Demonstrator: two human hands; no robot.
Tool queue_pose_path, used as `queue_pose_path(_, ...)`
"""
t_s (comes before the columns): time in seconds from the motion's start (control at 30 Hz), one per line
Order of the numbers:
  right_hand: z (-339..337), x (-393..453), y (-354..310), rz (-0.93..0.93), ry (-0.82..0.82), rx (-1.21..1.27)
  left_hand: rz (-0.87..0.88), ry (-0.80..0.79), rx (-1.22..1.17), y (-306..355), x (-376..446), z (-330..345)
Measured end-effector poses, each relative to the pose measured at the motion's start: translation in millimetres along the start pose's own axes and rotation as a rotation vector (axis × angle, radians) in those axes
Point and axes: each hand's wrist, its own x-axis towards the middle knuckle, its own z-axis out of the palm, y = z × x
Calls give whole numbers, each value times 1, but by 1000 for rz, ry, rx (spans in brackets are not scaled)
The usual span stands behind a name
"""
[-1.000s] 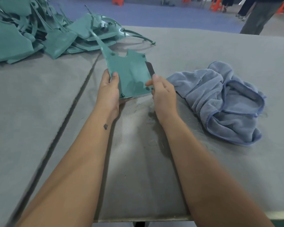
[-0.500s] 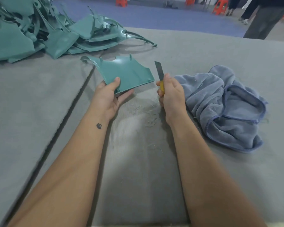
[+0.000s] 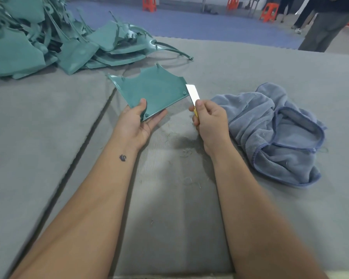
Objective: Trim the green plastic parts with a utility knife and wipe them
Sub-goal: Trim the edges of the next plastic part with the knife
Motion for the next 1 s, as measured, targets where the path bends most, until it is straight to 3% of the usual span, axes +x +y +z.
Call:
queue_pose_path(0.37, -1, 0, 3, -33, -65, -40, -16, 10, -62, 3, 1, 0)
queue_pose_path(0.5, 4, -4, 5, -107, -177, -246, -20, -11, -46, 1, 1, 3)
queue_pose_path(0.63, -1, -1, 3, -36, -61, 4, -29, -7, -68, 2, 0, 3)
queue_pose_path(0.8, 7, -4, 7, -138, -160, -339, -28, -2, -46, 1, -1, 4)
queue_pose_path(0.93, 2, -1, 6, -102, -73, -158, -37, 1, -75, 2, -2, 4)
queue_pose_path(1.0, 5, -3, 6, -127, -117, -247, -34, -5, -65, 1, -2, 4)
